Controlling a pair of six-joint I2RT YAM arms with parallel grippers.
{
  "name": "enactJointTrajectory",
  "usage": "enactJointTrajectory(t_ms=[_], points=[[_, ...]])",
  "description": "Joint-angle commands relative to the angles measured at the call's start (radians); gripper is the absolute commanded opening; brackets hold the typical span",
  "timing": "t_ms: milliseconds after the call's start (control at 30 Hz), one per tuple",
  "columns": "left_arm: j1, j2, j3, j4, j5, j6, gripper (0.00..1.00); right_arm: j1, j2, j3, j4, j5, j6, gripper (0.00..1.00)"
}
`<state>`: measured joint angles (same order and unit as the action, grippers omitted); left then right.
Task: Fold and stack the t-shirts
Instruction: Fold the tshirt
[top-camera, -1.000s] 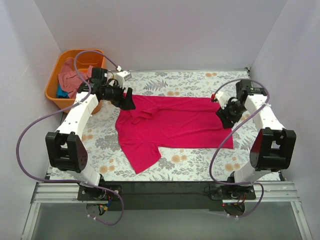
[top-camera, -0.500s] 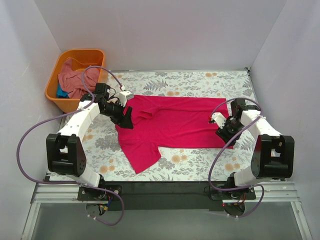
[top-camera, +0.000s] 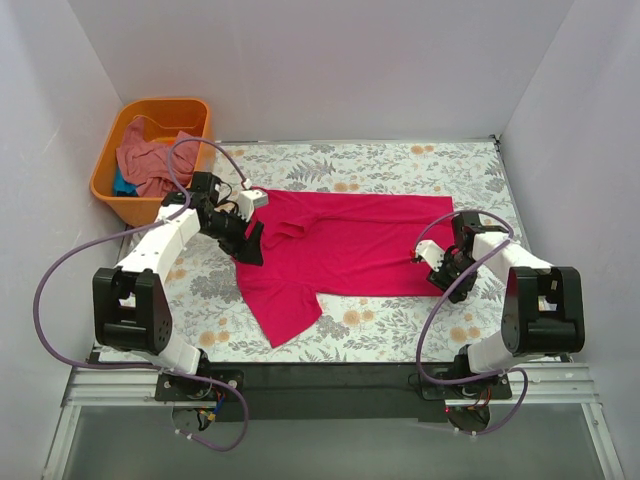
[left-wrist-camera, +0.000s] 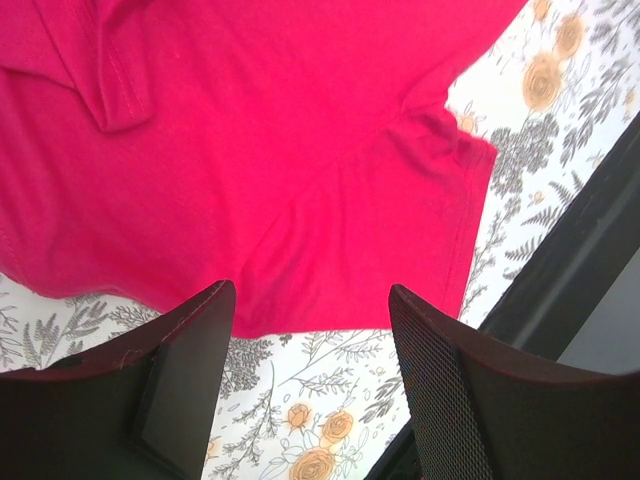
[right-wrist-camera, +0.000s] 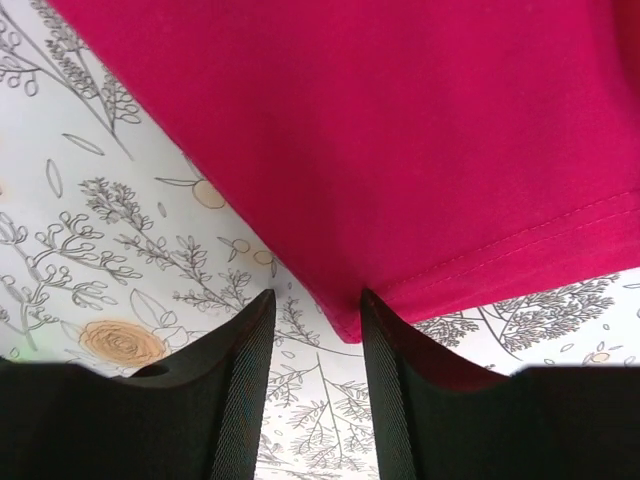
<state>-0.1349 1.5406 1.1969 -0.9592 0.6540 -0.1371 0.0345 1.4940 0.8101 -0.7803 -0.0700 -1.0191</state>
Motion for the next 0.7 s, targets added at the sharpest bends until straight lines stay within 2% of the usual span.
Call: enactJointTrajectory(t_ms=[0,33,100,167,200,267,500,667], points=[[-0.006,-0.059,-0.043,-0.032,-0.025,0.069,0.62,0.001,0.014,-0.055,0.088,0.033,-0.047,0.46],[-0.006,-0.065,-0.052,-0.041,-0.033,0.112,0.61,0.001,0.011,-0.061,0.096,0.039,-0.053,0.45],[-0.006,-0.073,-0.072,-0.061,-0.054,0.131,0.60,0.001,-0.001,-0.075,0.107,0.052,-0.058,0.29],[-0.006,-0.074,-0.086,-0.075,-0.063,0.189,0.58,0.001,-0.009,-0.077,0.111,0.055,-0.056,0.20],[-0.008,-0.077,-0.094,-0.085,-0.065,0.204,0.57,0.001,-0.011,-0.075,0.110,0.056,-0.055,0.10],[-0.023,-0.091,-0.120,-0.093,-0.070,0.267,0.55,0.001,-0.023,-0.075,0.104,0.062,-0.052,0.02],[-0.161,-0.223,-0.307,0.048,-0.194,0.335,0.48,0.001,-0.051,-0.048,0.069,0.061,-0.052,0.01],[-0.229,-0.208,-0.365,0.149,-0.283,0.335,0.45,0.001,-0.038,-0.023,0.055,0.056,-0.039,0.01]])
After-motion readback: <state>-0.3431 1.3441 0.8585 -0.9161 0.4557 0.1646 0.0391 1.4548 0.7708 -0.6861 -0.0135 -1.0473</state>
